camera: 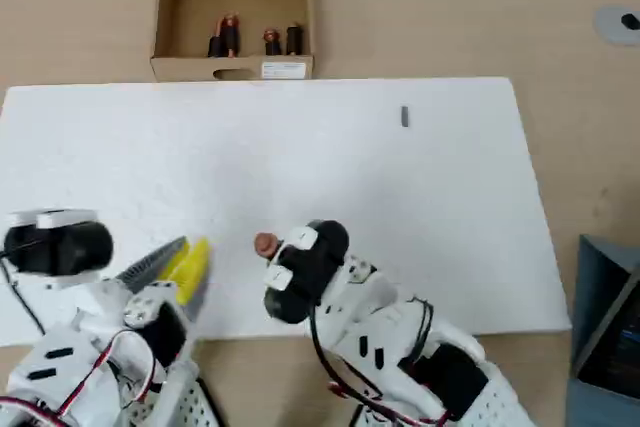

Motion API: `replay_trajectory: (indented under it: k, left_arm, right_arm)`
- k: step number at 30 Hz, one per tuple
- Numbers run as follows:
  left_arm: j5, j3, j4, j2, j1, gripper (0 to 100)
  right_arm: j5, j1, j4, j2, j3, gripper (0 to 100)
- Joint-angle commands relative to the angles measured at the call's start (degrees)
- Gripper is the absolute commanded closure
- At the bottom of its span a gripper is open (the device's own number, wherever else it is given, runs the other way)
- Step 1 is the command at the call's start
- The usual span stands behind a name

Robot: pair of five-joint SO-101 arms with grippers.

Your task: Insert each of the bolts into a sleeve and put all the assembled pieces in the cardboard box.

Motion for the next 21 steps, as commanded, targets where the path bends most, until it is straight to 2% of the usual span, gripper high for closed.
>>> replay_trajectory:
  k: [1, 4, 11, 16, 21]
  left_arm:
    - [-0.79, -2.29, 0.97, -0.22, -5.45, 99]
    - [-2.11, 1.49, 0.62, -0.22, -10.64, 100]
    - [-10.55, 17.41, -10.64, -0.31, -23.3, 100]
    - [-16.88, 28.75, -18.46, -0.31, -25.05, 100]
    - [-18.55, 36.57, -24.97, -0.31, -24.53, 100]
  right_arm:
    - [-0.18, 7.16, -0.09, -6.81, -2.51, 98.9]
    - [-0.18, 12.88, -0.44, -6.81, -2.51, 98.9]
    - [-0.18, 23.69, -0.53, -6.64, -4.53, 98.9]
    - [-0.18, 29.76, -0.53, -6.46, -4.62, 98.9]
    - [-0.18, 31.69, -0.53, -6.46, -4.53, 98.9]
